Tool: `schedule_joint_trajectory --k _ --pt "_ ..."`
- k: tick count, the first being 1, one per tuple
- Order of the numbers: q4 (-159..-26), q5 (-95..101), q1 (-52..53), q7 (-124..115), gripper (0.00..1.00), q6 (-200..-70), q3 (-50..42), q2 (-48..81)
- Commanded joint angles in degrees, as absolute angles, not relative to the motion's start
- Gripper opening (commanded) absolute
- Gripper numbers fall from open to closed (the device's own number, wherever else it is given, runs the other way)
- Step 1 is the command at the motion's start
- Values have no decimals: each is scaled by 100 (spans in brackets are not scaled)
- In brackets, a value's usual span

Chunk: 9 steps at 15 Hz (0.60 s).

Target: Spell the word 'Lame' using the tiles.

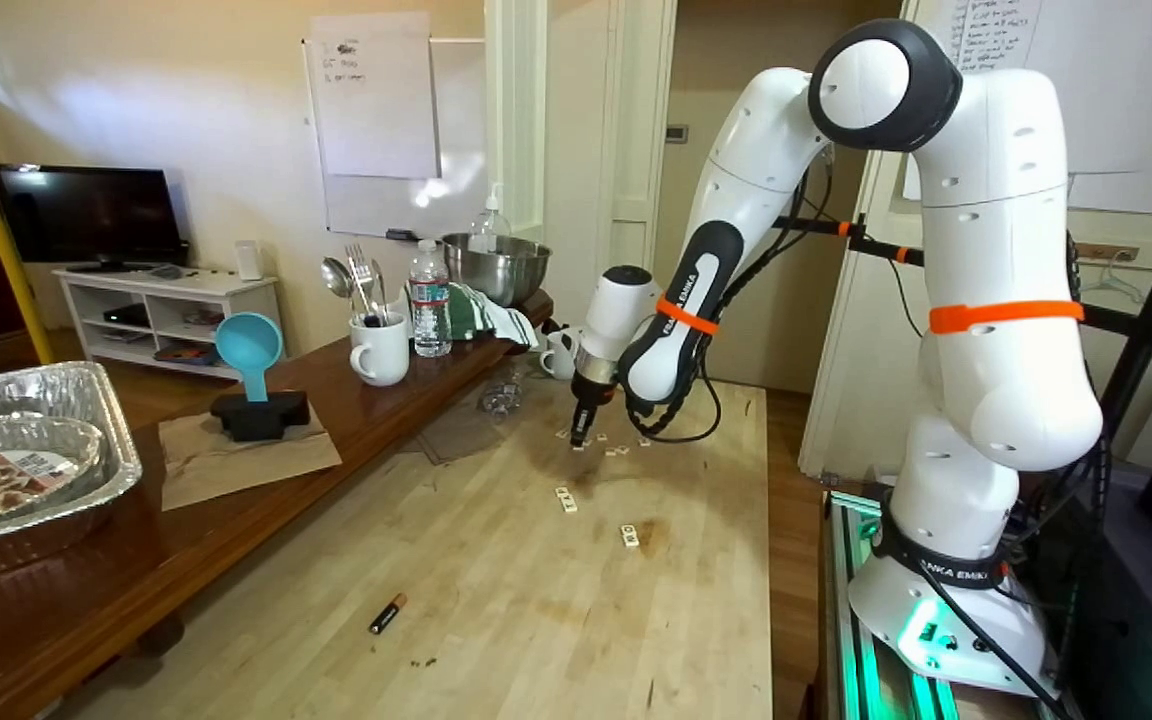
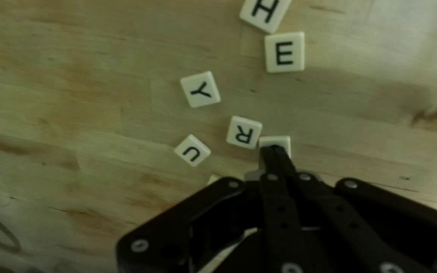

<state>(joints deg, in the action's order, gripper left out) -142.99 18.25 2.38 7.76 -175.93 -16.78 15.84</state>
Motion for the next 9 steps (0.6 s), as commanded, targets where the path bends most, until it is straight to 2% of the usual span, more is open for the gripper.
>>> schedule_joint_trajectory --k 1,9 --pt "-14079 1967 346 532 0 -17261 -2001 1797" --pt "-14440 1966 257 598 0 -17264 -1916 1249"
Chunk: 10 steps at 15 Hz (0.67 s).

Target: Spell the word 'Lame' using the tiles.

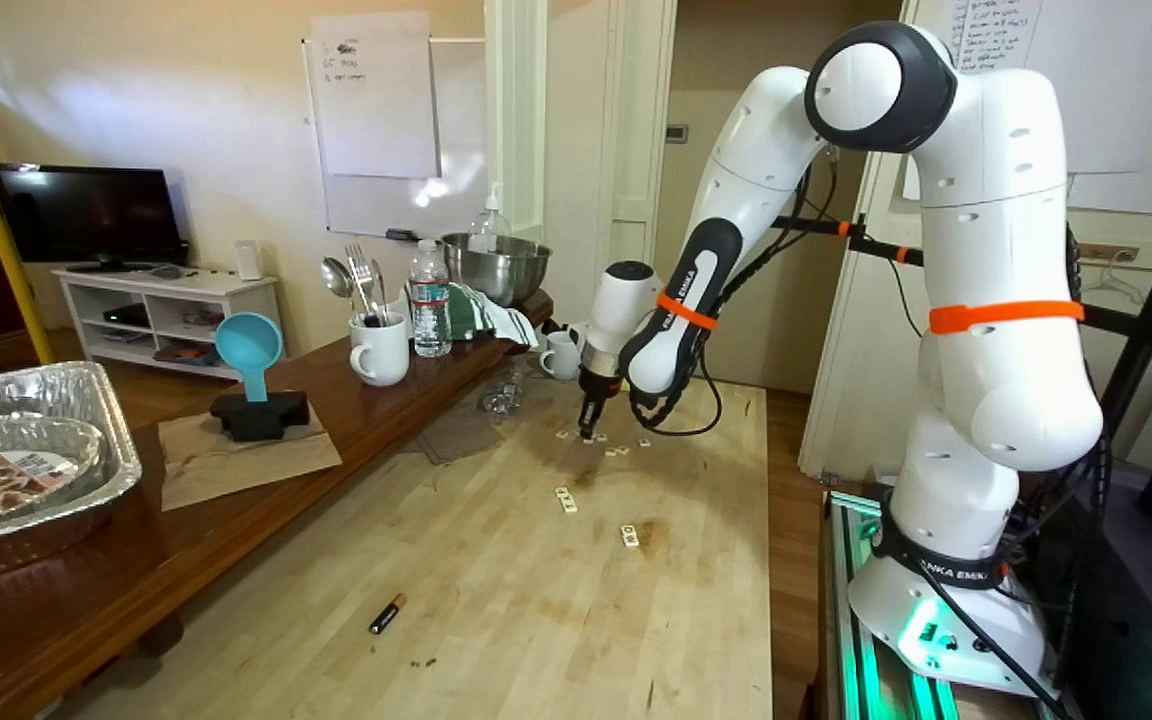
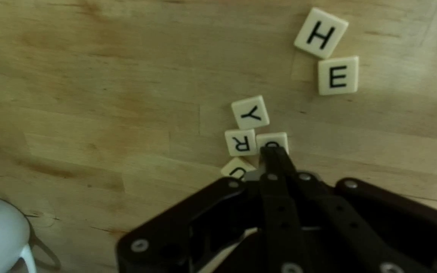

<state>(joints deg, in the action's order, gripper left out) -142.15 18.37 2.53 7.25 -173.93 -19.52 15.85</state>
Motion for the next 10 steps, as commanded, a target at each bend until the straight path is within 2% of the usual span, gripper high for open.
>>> schedule_joint_trajectory --k 1,10 --pt "-14498 1997 273 579 0 -17290 -1930 1167" --pt "-14711 1837 549 -262 0 -16972 -2145 893"
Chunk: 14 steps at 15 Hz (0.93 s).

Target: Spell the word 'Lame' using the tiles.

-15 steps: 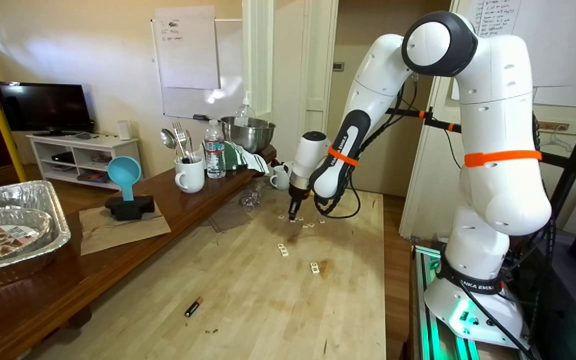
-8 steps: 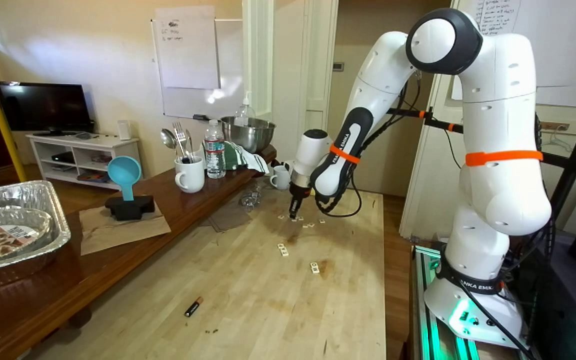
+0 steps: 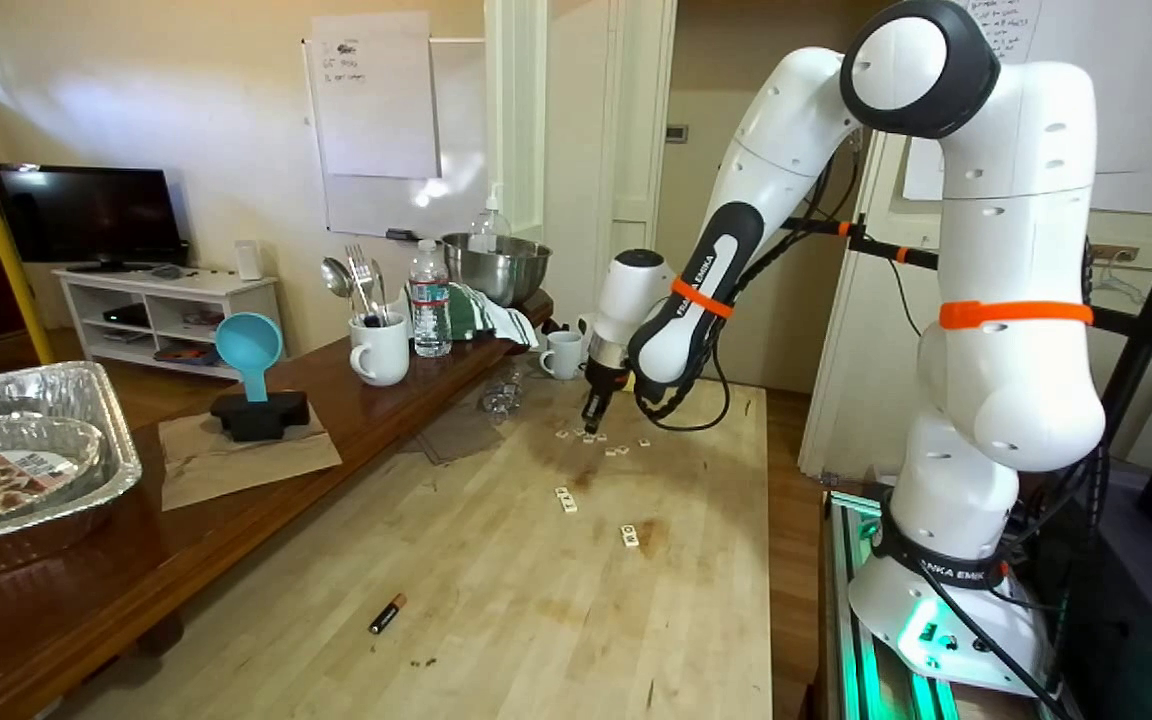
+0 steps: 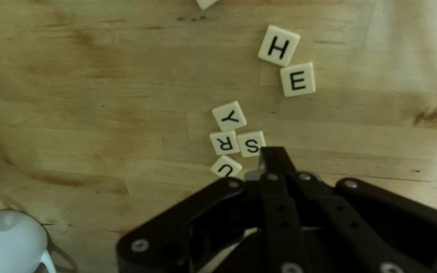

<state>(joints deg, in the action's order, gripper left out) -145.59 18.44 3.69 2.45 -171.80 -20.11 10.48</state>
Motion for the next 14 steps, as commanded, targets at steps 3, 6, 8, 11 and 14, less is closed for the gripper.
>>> schedule_joint_trajectory --k 3,6,8,11,14 --pt "-14764 1896 654 -950 0 -16938 -2260 884" --pt "-14804 1674 642 -1444 0 -16945 -2202 896" --pt "-14824 1670 663 -1754 4 -16926 -2204 908" --pt "-14859 1647 635 -2060 0 -16855 -2175 881" --pt "-14855 1608 486 -2232 0 -16793 -2040 873"
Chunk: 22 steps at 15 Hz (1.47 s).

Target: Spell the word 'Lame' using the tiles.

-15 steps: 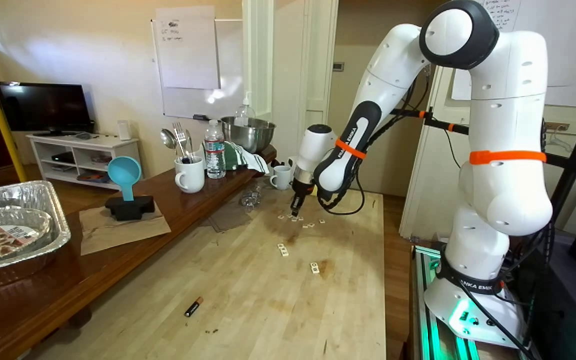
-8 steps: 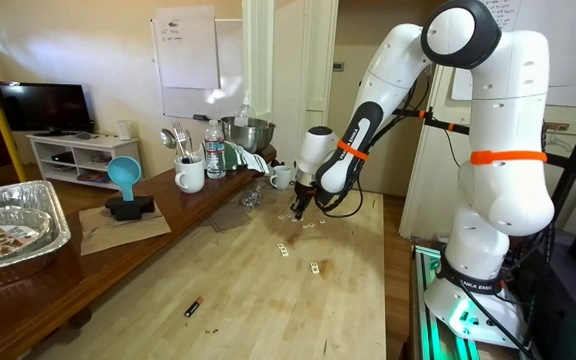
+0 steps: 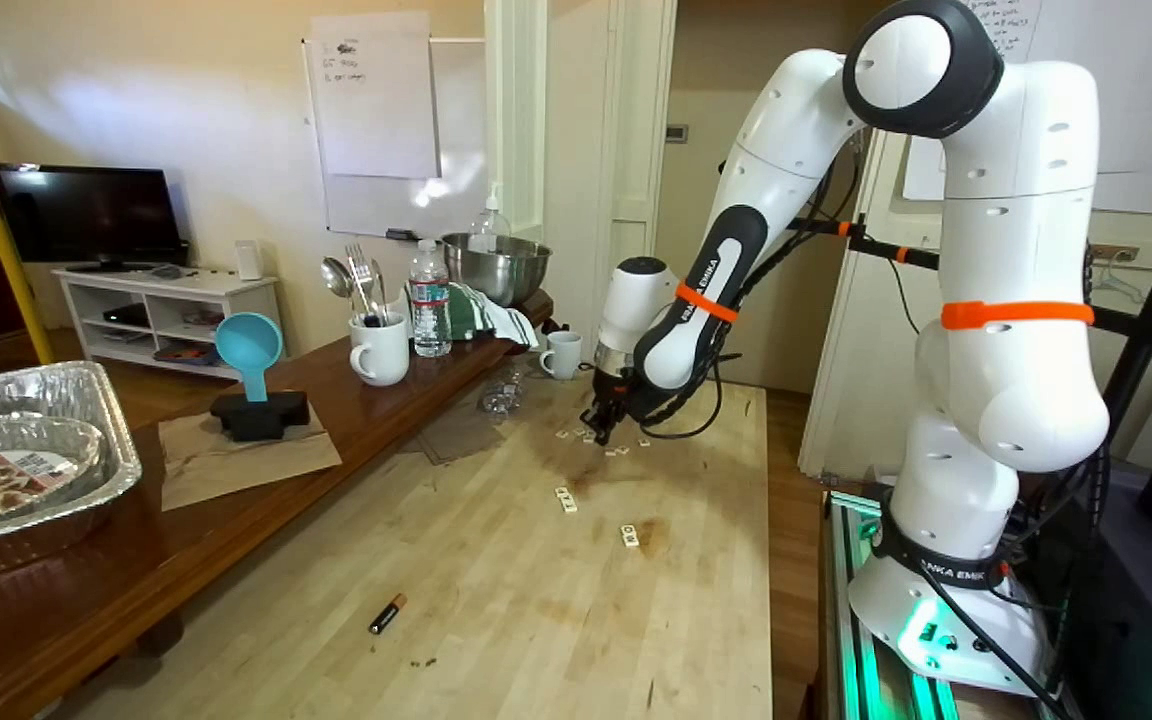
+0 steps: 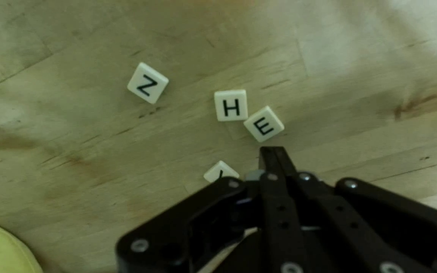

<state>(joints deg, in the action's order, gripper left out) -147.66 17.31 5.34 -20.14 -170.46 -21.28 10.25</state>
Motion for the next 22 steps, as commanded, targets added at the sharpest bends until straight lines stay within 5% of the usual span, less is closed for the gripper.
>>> schedule_joint_trajectory --k 1,22 --pt "-14856 1588 472 -2270 0 -16774 -2021 871" --pt "-14824 997 -88 -1433 0 -16674 -1391 839"
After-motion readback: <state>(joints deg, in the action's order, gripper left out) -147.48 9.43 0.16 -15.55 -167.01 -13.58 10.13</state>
